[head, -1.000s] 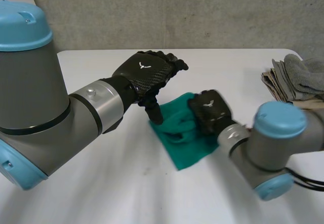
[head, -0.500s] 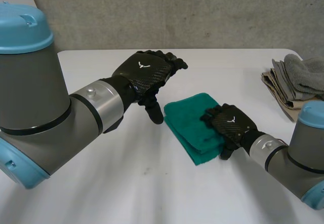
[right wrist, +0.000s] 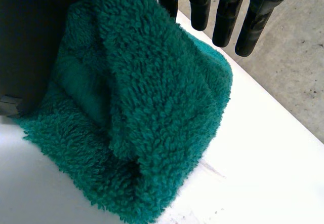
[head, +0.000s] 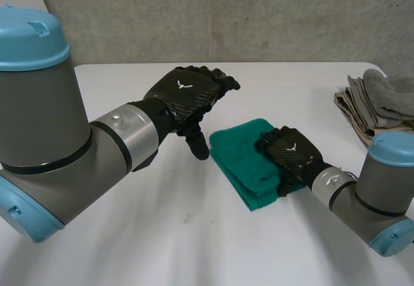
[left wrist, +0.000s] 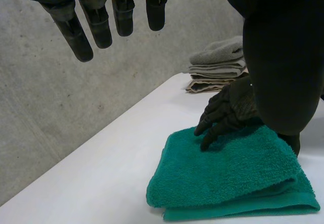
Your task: Fold the laundry.
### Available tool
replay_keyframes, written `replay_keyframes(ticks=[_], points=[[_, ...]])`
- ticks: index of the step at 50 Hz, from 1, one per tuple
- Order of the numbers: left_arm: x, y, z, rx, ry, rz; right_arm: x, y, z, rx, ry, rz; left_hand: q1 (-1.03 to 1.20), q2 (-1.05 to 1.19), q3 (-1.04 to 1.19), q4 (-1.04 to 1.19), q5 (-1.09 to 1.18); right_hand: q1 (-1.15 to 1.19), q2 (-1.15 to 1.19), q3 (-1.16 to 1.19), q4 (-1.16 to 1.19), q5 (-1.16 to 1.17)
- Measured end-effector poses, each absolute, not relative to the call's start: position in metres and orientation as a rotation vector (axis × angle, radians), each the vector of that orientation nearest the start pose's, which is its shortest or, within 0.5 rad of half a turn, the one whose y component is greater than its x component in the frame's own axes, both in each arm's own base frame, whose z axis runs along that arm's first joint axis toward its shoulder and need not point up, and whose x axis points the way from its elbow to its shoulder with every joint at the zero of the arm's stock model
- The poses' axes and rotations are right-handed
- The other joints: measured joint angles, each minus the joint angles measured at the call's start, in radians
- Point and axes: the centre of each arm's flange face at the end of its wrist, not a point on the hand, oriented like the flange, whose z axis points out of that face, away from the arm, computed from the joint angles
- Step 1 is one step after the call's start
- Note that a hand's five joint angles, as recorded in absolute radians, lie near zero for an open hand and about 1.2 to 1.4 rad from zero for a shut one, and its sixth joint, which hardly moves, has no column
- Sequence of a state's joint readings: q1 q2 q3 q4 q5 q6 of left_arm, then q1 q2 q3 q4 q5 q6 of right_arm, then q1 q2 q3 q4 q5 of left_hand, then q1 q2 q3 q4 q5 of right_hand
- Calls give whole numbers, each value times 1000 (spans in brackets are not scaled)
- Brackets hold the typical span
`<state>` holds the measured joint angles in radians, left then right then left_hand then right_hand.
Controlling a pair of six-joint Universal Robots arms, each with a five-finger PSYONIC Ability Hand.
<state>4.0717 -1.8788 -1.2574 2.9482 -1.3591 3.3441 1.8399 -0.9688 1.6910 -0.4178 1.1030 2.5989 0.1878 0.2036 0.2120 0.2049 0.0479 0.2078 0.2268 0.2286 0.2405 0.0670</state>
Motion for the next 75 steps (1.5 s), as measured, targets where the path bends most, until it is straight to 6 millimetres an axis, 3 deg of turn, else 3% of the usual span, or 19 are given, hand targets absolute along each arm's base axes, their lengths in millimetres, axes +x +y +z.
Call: replay_keyframes(ticks=[5, 13, 14, 21, 25, 26, 30, 32, 33, 36, 44, 53, 72, 75], points=[[-335, -198, 284, 1376, 2463, -2203, 261, -292, 104, -1286, 1963, -1751, 0, 0, 0, 0, 1, 3, 13, 11, 4, 11], [-335, -198, 284, 1376, 2467, -2200, 265, -294, 104, -1290, 1942, -1771, 0, 0, 0, 0, 0, 357, 456, 451, 428, 226], [-335, -198, 284, 1376, 2467, -2200, 266, -295, 104, -1290, 1938, -1775, 0, 0, 0, 0, 0, 454, 600, 594, 579, 256], [-335, -198, 284, 1375, 2466, -2202, 275, -297, 106, -1295, 1893, -1803, 0, 0, 0, 0, 0, 625, 801, 806, 797, 257], [-335, -198, 284, 1375, 2465, -2204, 278, -300, 106, -1296, 1881, -1810, 0, 0, 0, 0, 0, 620, 791, 796, 789, 272], [-335, -197, 284, 1375, 2465, -2204, 279, -300, 106, -1297, 1879, -1811, 0, 0, 0, 0, 0, 544, 680, 683, 674, 371], [-335, -197, 285, 1375, 2464, -2205, 281, -301, 106, -1295, 1881, -1809, 0, 0, 0, 0, 0, 397, 469, 467, 464, 388], [-335, -197, 285, 1375, 2465, -2204, 280, -301, 107, -1292, 1889, -1804, 0, 0, 0, 0, 0, 295, 347, 352, 342, 301], [-335, -197, 285, 1375, 2465, -2204, 280, -300, 107, -1291, 1893, -1801, 0, 0, 0, 0, 0, 153, 183, 183, 170, 159], [-335, -197, 284, 1375, 2465, -2203, 277, -297, 112, -1286, 1911, -1788, 0, 0, 0, 0, 0, 108, 144, 132, 108, 106], [-335, -197, 284, 1376, 2466, -2202, 272, -285, 121, -1295, 1932, -1749, 0, 0, 0, 0, 0, 107, 144, 132, 107, 103], [-336, -197, 284, 1379, 2467, -2201, 271, -280, 113, -1304, 1941, -1719, 0, 0, 0, 0, 0, 107, 144, 132, 107, 103], [-336, -199, 284, 1351, 2478, -2225, 279, -298, 104, -1302, 1909, -1788, 0, 0, 0, 0, 0, 146, 162, 166, 165, 105], [-336, -199, 284, 1352, 2477, -2226, 280, -302, 104, -1296, 1913, -1799, 0, 0, 0, 0, 0, 290, 349, 339, 330, 193]])
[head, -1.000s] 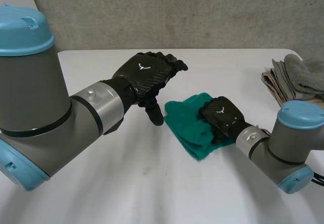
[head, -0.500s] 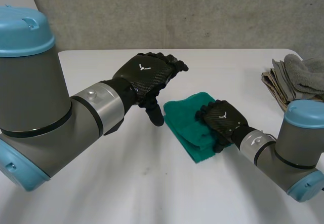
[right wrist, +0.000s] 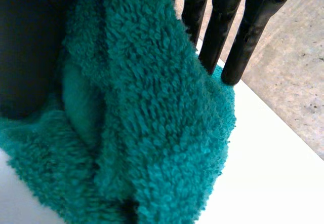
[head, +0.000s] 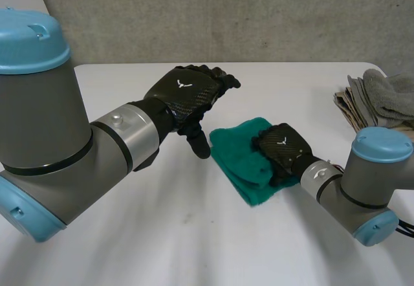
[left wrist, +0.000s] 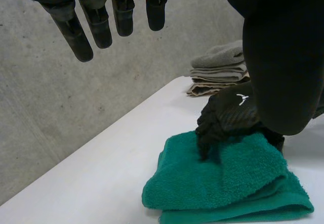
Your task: Fold the laundry.
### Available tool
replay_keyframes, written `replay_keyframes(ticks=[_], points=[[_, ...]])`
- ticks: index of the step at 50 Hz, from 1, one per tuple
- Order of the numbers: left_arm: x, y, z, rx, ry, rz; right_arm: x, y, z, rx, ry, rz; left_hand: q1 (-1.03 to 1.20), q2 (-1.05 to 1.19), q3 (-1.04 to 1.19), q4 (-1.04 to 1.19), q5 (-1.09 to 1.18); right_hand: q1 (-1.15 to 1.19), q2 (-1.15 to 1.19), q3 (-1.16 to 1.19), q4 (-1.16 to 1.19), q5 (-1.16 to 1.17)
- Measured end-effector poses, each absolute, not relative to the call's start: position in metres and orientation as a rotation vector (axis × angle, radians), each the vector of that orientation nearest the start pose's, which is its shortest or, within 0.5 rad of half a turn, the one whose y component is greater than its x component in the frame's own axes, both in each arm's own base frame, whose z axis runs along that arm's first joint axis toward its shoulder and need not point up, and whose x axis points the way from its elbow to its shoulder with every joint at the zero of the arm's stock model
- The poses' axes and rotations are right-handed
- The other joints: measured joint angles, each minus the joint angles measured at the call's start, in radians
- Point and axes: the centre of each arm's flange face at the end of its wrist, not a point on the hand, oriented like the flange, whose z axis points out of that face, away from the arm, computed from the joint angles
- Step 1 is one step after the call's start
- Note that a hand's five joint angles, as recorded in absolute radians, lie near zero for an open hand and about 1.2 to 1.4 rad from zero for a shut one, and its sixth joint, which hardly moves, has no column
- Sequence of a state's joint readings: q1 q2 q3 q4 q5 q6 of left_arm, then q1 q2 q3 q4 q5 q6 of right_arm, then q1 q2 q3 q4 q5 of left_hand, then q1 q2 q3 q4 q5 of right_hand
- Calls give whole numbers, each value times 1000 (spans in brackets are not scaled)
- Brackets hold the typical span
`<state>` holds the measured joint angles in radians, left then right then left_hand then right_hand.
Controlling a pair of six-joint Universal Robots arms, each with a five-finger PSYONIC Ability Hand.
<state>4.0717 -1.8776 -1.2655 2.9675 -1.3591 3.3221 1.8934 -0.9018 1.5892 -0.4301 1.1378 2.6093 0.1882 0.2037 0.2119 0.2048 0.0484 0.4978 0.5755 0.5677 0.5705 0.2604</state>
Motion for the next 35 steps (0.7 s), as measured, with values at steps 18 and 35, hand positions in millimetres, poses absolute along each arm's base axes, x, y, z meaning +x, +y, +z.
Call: replay_keyframes(ticks=[18, 35], points=[[-336, -199, 285, 1334, 2500, -2233, 279, -309, 111, -1285, 1897, -1830, 2, 0, 0, 0, 0, 408, 593, 588, 601, 659], [-336, -199, 285, 1327, 2506, -2235, 247, -379, 164, -1293, 1812, -2034, 2, 0, 0, 0, 0, 418, 593, 588, 601, 659]])
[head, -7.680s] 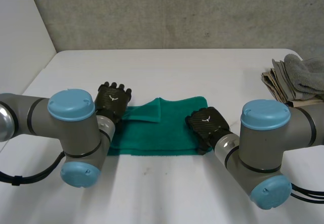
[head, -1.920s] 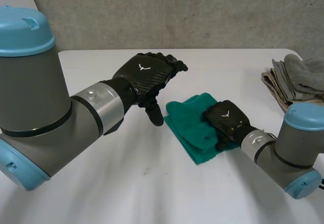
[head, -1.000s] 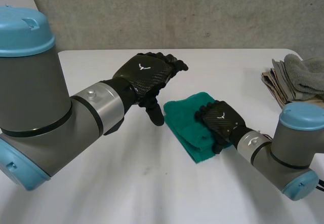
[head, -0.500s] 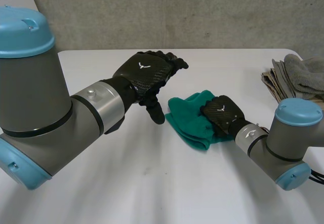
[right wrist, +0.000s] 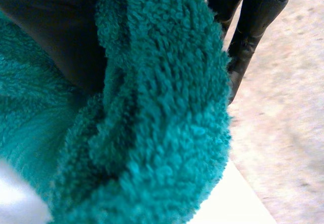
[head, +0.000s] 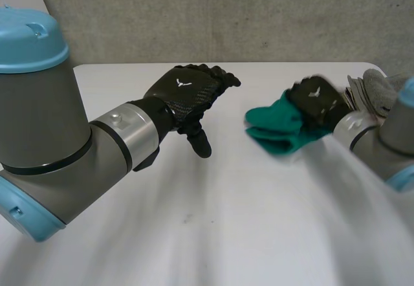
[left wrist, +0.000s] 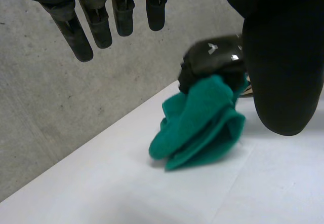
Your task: Fold the laundry.
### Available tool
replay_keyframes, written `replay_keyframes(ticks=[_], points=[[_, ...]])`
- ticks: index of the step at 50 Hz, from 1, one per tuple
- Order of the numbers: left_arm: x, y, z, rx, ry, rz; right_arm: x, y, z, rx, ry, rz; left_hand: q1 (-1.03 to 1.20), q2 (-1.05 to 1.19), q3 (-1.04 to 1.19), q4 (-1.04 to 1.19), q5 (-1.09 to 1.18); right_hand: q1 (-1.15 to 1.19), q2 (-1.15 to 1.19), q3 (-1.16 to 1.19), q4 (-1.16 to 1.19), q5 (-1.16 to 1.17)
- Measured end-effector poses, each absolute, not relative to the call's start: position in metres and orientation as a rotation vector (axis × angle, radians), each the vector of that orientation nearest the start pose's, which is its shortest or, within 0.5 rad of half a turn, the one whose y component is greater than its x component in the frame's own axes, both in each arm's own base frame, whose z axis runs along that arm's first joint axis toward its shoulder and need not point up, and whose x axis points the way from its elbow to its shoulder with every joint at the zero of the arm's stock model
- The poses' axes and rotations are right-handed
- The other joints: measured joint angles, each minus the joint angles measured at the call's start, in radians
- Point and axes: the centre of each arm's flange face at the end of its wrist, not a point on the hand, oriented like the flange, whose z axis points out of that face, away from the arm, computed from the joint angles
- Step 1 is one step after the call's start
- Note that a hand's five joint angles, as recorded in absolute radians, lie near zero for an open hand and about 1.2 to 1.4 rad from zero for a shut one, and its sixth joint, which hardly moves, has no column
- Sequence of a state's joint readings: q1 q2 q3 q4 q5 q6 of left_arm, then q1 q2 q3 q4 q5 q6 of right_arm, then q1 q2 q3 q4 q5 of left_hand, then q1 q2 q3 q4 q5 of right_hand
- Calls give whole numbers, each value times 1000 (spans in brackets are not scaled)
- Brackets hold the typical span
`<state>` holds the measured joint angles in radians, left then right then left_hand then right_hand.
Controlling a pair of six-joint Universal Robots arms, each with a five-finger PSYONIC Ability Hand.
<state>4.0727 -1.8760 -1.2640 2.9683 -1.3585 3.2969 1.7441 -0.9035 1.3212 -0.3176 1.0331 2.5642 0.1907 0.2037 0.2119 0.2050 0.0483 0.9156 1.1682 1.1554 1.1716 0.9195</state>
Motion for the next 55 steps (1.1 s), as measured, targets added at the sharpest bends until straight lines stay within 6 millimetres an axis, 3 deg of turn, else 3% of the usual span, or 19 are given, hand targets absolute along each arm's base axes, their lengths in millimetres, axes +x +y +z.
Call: replay_keyframes(ticks=[4, 6, 8, 9, 12, 16, 18, 21, 24, 27, 30, 36, 38, 40, 46, 55], points=[[-335, -199, 287, 1324, 2501, -2242, 235, -405, 192, -1290, 1754, -2141, 0, 0, 0, 0, 0, 0, 0, 0, 8, 0], [-335, -198, 289, 1321, 2496, -2250, 224, -426, 218, -1266, 1699, -2248, 0, 0, 0, 0, 0, 10, 0, 0, 14, 0], [-334, -198, 290, 1321, 2493, -2254, 219, -434, 230, -1248, 1675, -2294, 0, 0, 0, 0, 0, 13, 0, 0, 15, 0], [-334, -197, 291, 1319, 2490, -2259, 210, -446, 247, -1214, 1640, -2361, 0, 0, 0, 0, 0, 13, 0, 0, 15, 0], [-333, -197, 293, 1317, 2487, -2265, 194, -465, 274, -1149, 1581, -2461, 0, 0, 0, 0, 0, 13, 0, 0, 15, 4], [-333, -196, 294, 1315, 2486, -2270, 177, -480, 291, -1098, 1541, -2530, 0, 0, 0, 0, 0, 13, 0, 0, 15, 11], [-332, -195, 295, 1309, 2490, -2276, 154, -497, 301, -1058, 1516, -2590, 0, 0, 0, 0, 0, 13, 0, 0, 15, 16], [-332, -195, 295, 1304, 2496, -2278, 139, -506, 300, -1048, 1516, -2609, 0, 0, 0, 0, 0, 13, 0, 0, 15, 21], [-332, -195, 295, 1295, 2507, -2281, 112, -521, 281, -1049, 1564, -2590, 0, 0, 0, 0, 0, 13, 0, 0, 15, 24], [-332, -196, 295, 1290, 2512, -2283, 93, -529, 256, -1049, 1630, -2543, 0, 0, 0, 0, 0, 13, 0, 0, 15, 24], [-332, -196, 294, 1286, 2513, -2286, 69, -534, 219, -1041, 1749, -2464, 0, 0, 0, 0, 0, 13, 0, 0, 15, 24], [-333, -197, 293, 1282, 2507, -2296, 24, -523, 156, -1113, 1995, -2344, 0, 0, 0, 0, 0, 13, -9, -6, 6, 23], [-333, -198, 293, 1282, 2505, -2297, 16, -517, 146, -1158, 2041, -2319, 0, 0, 0, 0, 0, -71, -155, -147, -132, -80], [-333, -198, 293, 1282, 2504, -2298, 7, -506, 140, -1234, 2091, -2281, 0, 0, 0, 0, 0, -355, -502, -489, -498, -394], [-333, -197, 293, 1285, 2504, -2299, 2, -488, 153, -1355, 2127, -2226, 0, 0, 0, 0, 0, -673, -886, -896, -911, -765], [-333, -197, 293, 1286, 2502, -2301, 6, -475, 214, -1299, 2221, -2255, 0, 0, 0, 0, 0, -709, -943, -938, -934, -860]])
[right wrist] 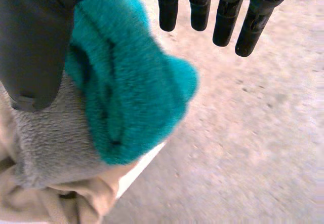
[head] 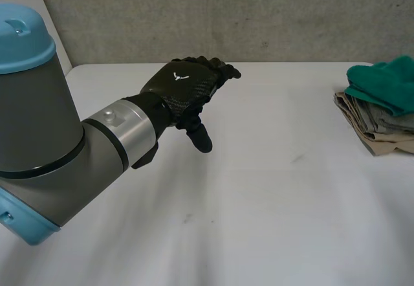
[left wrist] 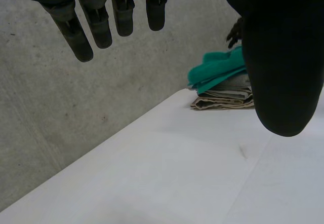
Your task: Fold the laundry.
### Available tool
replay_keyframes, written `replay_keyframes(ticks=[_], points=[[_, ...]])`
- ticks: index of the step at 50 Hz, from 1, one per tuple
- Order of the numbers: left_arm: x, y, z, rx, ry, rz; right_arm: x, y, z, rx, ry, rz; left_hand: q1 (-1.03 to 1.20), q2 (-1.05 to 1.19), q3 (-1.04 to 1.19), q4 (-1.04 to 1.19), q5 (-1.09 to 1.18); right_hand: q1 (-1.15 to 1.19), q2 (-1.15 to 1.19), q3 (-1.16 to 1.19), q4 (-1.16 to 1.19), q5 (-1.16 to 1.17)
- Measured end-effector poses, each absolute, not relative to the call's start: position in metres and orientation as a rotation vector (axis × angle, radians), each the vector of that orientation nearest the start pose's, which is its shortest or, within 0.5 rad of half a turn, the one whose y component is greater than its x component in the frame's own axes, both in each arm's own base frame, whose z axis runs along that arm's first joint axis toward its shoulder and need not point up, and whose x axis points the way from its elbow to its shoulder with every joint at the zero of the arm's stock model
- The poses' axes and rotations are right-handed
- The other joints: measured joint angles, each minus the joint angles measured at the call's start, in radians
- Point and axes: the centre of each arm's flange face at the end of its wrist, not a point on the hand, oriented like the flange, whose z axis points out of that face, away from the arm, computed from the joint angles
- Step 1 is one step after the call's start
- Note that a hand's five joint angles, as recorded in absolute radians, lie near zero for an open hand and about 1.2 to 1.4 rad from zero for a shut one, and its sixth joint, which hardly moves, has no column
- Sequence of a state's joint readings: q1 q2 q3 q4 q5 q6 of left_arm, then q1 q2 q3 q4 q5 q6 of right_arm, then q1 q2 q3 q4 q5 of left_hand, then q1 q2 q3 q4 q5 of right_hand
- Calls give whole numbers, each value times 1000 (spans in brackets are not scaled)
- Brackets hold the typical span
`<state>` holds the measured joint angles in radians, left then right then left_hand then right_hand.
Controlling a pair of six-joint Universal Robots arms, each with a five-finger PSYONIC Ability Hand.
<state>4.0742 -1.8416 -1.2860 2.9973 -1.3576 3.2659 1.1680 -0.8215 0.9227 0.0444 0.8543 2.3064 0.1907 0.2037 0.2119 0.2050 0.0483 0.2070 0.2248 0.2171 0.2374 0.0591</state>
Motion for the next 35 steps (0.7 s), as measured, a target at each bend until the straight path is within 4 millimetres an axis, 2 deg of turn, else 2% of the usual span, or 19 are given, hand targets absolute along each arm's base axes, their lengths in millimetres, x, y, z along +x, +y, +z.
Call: replay_keyframes(ticks=[3, 6, 10, 13, 14, 18, 19, 21, 24, 28, 35], points=[[-333, -197, 294, 1285, 2499, -2305, 13, -472, 236, -1212, 2276, -2291, 0, 0, 0, 0, 0, 0, 0, 0, 0, 0], [-333, -196, 296, 1282, 2492, -2315, 33, -466, 263, -1081, 2299, -2346, 0, 0, 0, 0, 0, 0, 0, 0, 0, 0], [-331, -196, 301, 1270, 2474, -2339, 77, -448, 299, -855, 2248, -2401, -1, 0, 0, 0, 0, 0, 0, 0, 0, 0], [-329, -197, 307, 1250, 2454, -2363, 103, -435, 310, -747, 2202, -2385, -3, 0, 0, 0, 0, 0, 0, 0, 0, 0], [-327, -198, 310, 1235, 2443, -2376, 120, -425, 314, -696, 2169, -2361, -3, 0, 0, 0, 0, 0, 0, 0, 0, 0], [-316, -207, 319, 1159, 2404, -2412, 169, -392, 316, -631, 2072, -2268, -3, 0, 0, 0, 0, 0, 0, 0, 0, 0], [-310, -212, 322, 1114, 2390, -2420, 186, -379, 314, -623, 2039, -2236, -3, 0, 0, 0, 0, 0, 0, 0, 0, 0], [-300, -221, 326, 1038, 2372, -2423, 208, -358, 308, -618, 2001, -2198, -3, 0, 0, 0, 0, 0, 0, 0, 0, 0], [-282, -235, 327, 908, 2348, -2412, 229, -334, 300, -609, 1964, -2184, -3, 0, 0, 0, 0, 0, 0, 0, 0, 0], [-258, -252, 321, 754, 2334, -2365, 243, -308, 289, -579, 1946, -2209, -3, 0, 0, 0, 0, 0, 0, 0, 0, 0], [-246, -257, 302, 692, 2370, -2295, 244, -295, 279, -538, 1987, -2233, -3, 0, 0, 0, 0, 0, 0, 0, 0, 0]])
